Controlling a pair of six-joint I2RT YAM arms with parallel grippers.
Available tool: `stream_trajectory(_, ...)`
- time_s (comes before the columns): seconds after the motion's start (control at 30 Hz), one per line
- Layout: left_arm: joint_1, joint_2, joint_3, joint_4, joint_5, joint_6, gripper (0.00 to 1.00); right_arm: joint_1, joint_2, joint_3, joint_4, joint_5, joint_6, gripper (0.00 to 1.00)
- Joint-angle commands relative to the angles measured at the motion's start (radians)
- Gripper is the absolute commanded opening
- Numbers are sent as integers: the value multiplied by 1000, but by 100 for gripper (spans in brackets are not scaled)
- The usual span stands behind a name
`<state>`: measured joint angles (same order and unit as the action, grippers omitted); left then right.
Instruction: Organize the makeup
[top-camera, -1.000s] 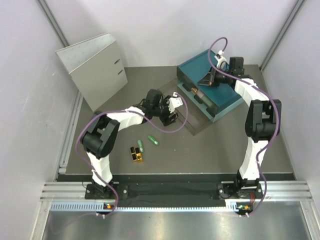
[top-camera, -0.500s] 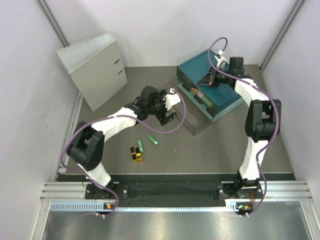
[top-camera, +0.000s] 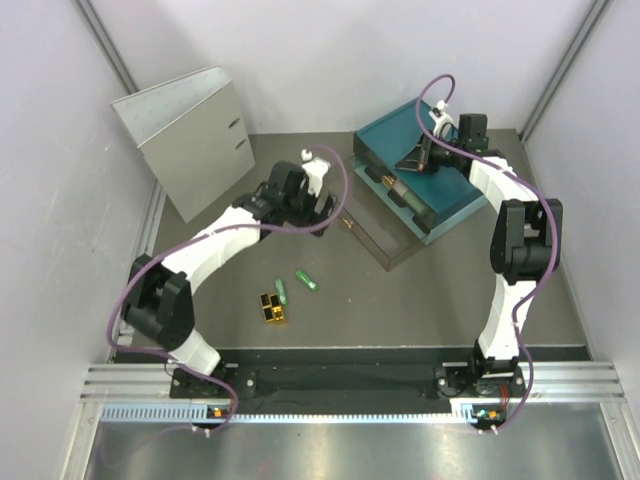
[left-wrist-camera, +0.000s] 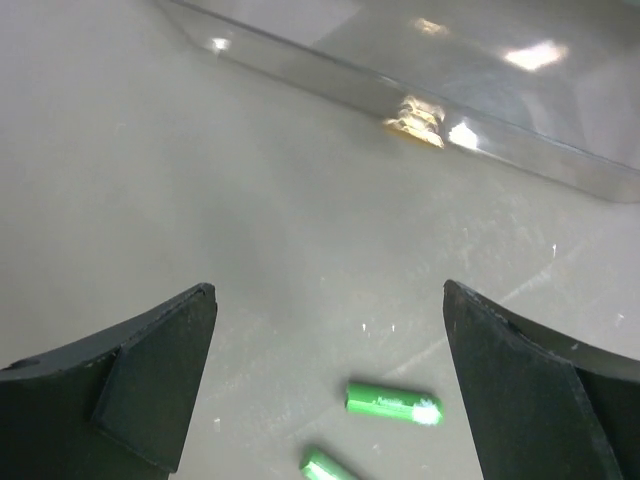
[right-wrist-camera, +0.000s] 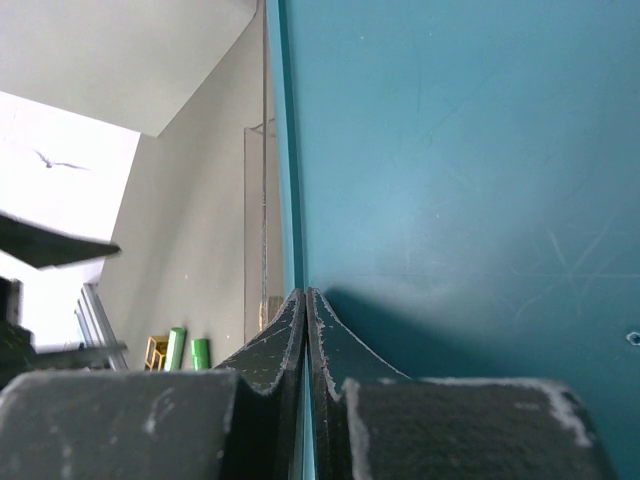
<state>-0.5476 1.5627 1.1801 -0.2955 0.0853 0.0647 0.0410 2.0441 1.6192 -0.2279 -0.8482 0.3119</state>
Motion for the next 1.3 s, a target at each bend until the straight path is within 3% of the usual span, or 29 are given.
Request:
stream_trajectory(0.0,20,150,303,-428,-185,-258,99,-9,149,-99,-255,301,-102,0)
stream_trajectory(0.1,28,271,478,-629,-122,-276,99,-9,149,-102,-255,301,-102,0)
stream_trajectory(0.33,38,208,386,-583,25,-397,99,-9,148,-105,-252,301,-102,0)
stream_trajectory(0.47,41,221,411,-780,-55,-532,99,-10,148,-105,-252,301,-102,0)
stream_trajectory(0.6,43,238,371,-867,54,-614,99,-10,146,-105,-251,302,-100,0)
stream_trajectory(0.93,43,284,245,-756,223,-721,99,-10,137,-125,-235,305,-94,0)
stream_trajectory(1.27,44,474,323,-706,234,-703,92,-10,113,-162,-217,302,-89,0)
